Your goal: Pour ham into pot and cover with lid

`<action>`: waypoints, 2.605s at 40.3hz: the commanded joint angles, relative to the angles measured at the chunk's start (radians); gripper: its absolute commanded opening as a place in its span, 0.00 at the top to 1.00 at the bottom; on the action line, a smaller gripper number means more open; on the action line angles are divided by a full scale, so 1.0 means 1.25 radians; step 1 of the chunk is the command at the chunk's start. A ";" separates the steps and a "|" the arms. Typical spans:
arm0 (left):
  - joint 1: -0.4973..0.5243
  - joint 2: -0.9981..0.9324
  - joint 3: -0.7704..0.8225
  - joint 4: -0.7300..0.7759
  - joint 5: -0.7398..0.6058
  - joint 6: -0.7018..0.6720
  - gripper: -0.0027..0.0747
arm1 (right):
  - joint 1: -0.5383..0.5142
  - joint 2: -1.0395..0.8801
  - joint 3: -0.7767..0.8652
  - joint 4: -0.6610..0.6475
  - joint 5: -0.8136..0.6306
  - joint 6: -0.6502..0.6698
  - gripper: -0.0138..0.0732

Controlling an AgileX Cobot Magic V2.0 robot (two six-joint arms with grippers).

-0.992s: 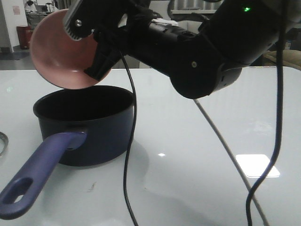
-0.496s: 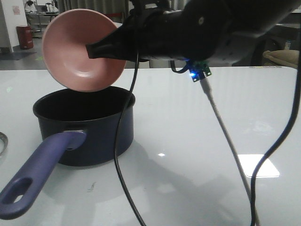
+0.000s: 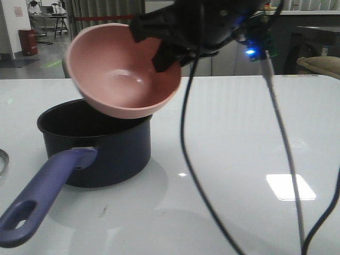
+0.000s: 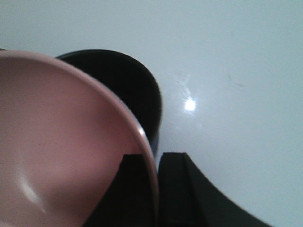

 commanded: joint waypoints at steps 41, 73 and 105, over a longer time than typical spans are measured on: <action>-0.007 0.007 -0.021 -0.001 -0.064 0.000 0.19 | -0.406 0.127 -0.033 0.055 0.272 0.004 0.59; -0.007 0.007 -0.021 -0.001 -0.064 0.000 0.19 | -0.395 -0.189 0.036 0.055 0.206 -0.089 0.33; -0.007 0.007 -0.021 -0.001 -0.064 0.000 0.19 | -0.281 -0.924 0.593 0.098 -0.086 -0.087 0.33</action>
